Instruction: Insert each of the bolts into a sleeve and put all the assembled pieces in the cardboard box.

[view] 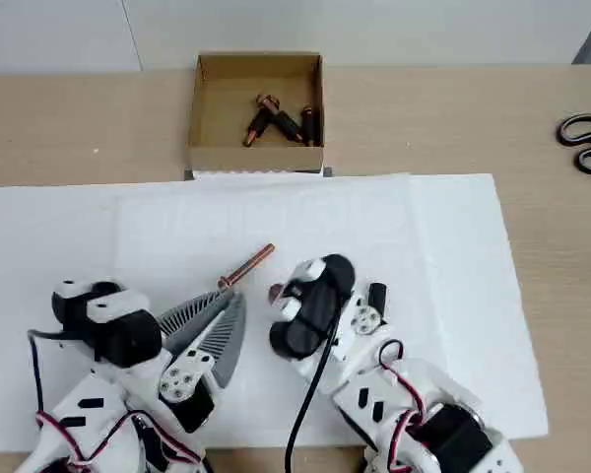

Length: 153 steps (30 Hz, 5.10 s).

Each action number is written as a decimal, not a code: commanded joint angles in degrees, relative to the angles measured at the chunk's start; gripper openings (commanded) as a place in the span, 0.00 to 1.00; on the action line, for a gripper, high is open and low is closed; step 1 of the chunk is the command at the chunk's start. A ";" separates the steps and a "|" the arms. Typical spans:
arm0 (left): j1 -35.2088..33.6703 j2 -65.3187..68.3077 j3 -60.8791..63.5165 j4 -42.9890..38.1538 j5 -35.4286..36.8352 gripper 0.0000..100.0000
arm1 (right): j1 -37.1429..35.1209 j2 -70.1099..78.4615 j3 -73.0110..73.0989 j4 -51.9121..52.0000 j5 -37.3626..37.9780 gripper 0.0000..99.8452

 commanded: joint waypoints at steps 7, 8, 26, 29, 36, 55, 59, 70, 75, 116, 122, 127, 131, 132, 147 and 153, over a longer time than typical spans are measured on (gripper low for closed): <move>-19.87 -0.09 12.00 -0.09 -14.86 0.01 | 8.13 -0.22 -2.29 2.33 -0.18 0.00; -20.48 -0.09 14.29 -0.09 -14.86 0.01 | 8.84 -0.66 -1.32 2.68 -1.32 0.00; -21.54 -0.44 35.03 -5.71 -11.78 0.01 | 19.21 8.04 -4.66 7.69 -11.43 0.00; -25.67 -0.44 34.86 -5.71 -9.32 0.01 | 19.21 19.82 -13.10 7.34 -14.51 0.00; -28.22 -0.18 34.77 -5.54 -7.82 0.01 | 24.84 51.91 -42.46 6.46 -14.68 0.00; -28.57 -0.18 34.77 -5.54 -7.38 0.01 | 25.36 118.02 -96.53 -21.76 -13.45 0.00; -28.66 -0.18 34.77 -5.54 -6.24 0.01 | 23.78 125.14 -102.24 -25.01 -13.45 0.00; -28.31 -0.18 34.59 -4.22 -6.15 0.01 | 20.44 130.33 -105.93 -24.92 -13.36 0.04; -28.22 -0.18 34.59 -4.22 -6.33 0.01 | 20.62 131.56 -105.85 -24.92 -8.97 0.21; -28.75 -0.18 34.59 -4.13 -3.87 0.01 | 25.80 80.13 -71.03 36.88 -12.92 0.22; -28.75 -0.18 34.59 -4.13 -3.96 0.01 | 31.25 69.41 -57.49 36.44 -13.01 0.22; -28.75 -0.18 34.59 -4.13 -3.96 0.01 | 35.12 63.96 -48.09 34.86 -13.10 0.22; -28.75 -0.18 34.59 -4.13 -3.96 0.01 | 35.03 63.34 -42.02 30.90 -13.10 0.22; -28.75 -0.18 34.59 -4.13 -3.96 0.01 | 35.03 63.43 -41.14 30.29 -13.10 0.22; -30.24 -0.18 34.59 -4.13 -3.78 0.01 | 26.86 63.87 -32.79 18.07 -33.93 0.22; -30.24 -0.18 34.59 -4.13 -3.78 0.01 | 23.52 63.87 -28.84 11.30 -36.13 0.22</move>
